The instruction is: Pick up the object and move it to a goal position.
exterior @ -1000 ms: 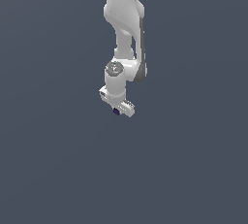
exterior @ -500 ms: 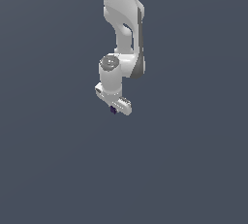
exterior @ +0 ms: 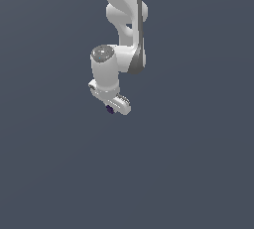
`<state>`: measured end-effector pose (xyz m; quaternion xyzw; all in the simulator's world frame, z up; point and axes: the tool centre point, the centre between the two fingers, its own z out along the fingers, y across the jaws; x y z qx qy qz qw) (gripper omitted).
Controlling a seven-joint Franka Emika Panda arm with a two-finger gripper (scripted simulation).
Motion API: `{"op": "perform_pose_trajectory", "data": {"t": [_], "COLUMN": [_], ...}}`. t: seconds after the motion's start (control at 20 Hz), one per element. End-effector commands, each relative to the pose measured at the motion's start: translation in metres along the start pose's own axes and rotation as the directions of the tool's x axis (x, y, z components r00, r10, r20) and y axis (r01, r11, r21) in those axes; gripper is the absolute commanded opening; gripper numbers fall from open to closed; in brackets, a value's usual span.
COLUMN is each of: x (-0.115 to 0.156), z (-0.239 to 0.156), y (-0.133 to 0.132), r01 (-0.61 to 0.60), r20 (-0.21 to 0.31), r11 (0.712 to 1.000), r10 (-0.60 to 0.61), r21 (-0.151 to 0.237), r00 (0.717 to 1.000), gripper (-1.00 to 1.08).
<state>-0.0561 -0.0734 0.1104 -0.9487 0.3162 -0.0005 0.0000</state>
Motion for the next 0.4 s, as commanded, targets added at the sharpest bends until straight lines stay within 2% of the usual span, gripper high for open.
{"op": "perform_pose_trajectory", "data": {"t": [0.0, 0.35], "x": [0.0036, 0.0048], "z": [-0.0064, -0.0066], "y": [0.0006, -0.0005], "r01": [0.001, 0.001], "r20": [0.001, 0.001], "r11": [1.000, 1.000], "r10": [-0.001, -0.001], "r21": [-0.001, 0.000], "r00": [1.000, 1.000], "gripper": [-1.00, -1.00]}}
